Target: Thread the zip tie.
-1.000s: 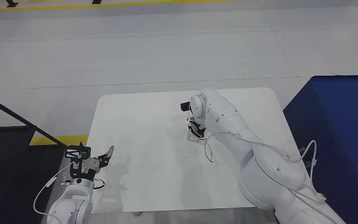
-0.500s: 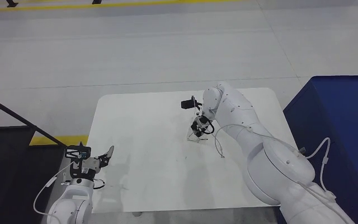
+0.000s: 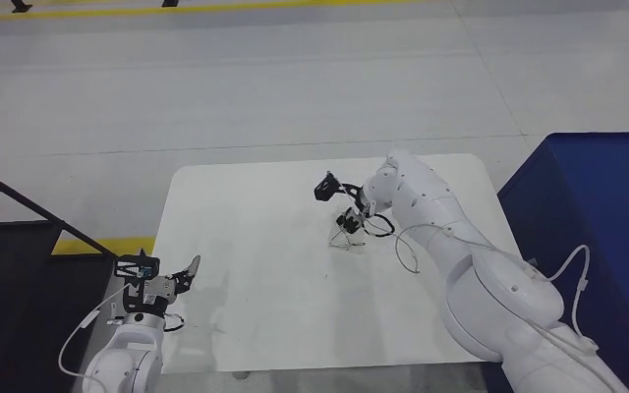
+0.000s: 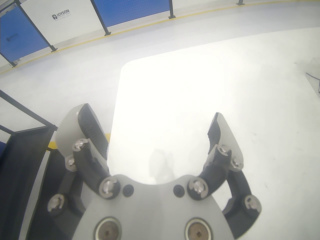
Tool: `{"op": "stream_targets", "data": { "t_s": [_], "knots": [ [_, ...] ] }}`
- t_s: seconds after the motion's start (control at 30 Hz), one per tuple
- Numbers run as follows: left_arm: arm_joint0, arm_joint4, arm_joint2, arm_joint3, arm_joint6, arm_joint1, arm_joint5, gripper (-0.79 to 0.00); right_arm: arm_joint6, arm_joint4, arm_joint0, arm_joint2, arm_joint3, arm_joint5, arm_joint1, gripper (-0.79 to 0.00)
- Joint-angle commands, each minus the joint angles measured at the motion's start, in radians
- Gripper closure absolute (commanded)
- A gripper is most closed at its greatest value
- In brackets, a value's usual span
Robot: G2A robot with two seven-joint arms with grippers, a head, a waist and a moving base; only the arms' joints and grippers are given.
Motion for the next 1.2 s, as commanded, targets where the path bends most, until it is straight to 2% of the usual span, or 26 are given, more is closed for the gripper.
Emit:
{"op": "stream_targets", "data": {
  "t_s": [0.0, 0.13, 0.2, 0.4, 0.63, 0.87, 0.9, 0.93, 1.17],
  "knots": [
    [0.000, 0.000, 0.000, 0.000, 0.000, 0.000, 0.000, -0.785, 0.013, 0.001, 0.000, 0.000, 0.001, 0.012, 0.000, 0.000],
    [0.000, 0.000, 0.000, 0.000, 0.000, 0.000, 0.000, -0.785, 0.013, 0.001, 0.000, 0.000, 0.001, 0.012, 0.000, 0.000],
    [0.000, 0.000, 0.000, 0.000, 0.000, 0.000, 0.000, -0.785, -0.017, -0.060, -0.017, -0.026, -0.046, -0.016, 0.002, 0.000],
    [0.000, 0.000, 0.000, 0.000, 0.000, 0.000, 0.000, -0.785, -0.068, -0.178, -0.012, -0.063, -0.070, -0.068, 0.028, 0.000],
    [0.000, 0.000, 0.000, 0.000, 0.000, 0.000, 0.000, -0.785, -0.168, -0.212, -0.007, -0.096, -0.084, -0.167, 0.060, 0.000],
    [0.000, 0.000, 0.000, 0.000, 0.000, 0.000, 0.000, -0.785, -0.167, -0.181, -0.021, -0.152, -0.164, -0.167, 0.083, 0.000],
    [0.000, 0.000, 0.000, 0.000, 0.000, 0.000, 0.000, -0.785, -0.167, -0.180, -0.023, -0.163, -0.172, -0.167, 0.085, -0.015],
    [0.000, 0.000, 0.000, 0.000, 0.000, 0.000, 0.000, -0.785, -0.166, -0.172, -0.023, -0.172, -0.175, -0.166, 0.087, -0.068],
    [0.000, 0.000, 0.000, 0.000, 0.000, 0.000, 0.000, -0.785, -0.131, -0.121, -0.023, -0.226, -0.208, -0.131, 0.096, -0.089]
  ]
}}
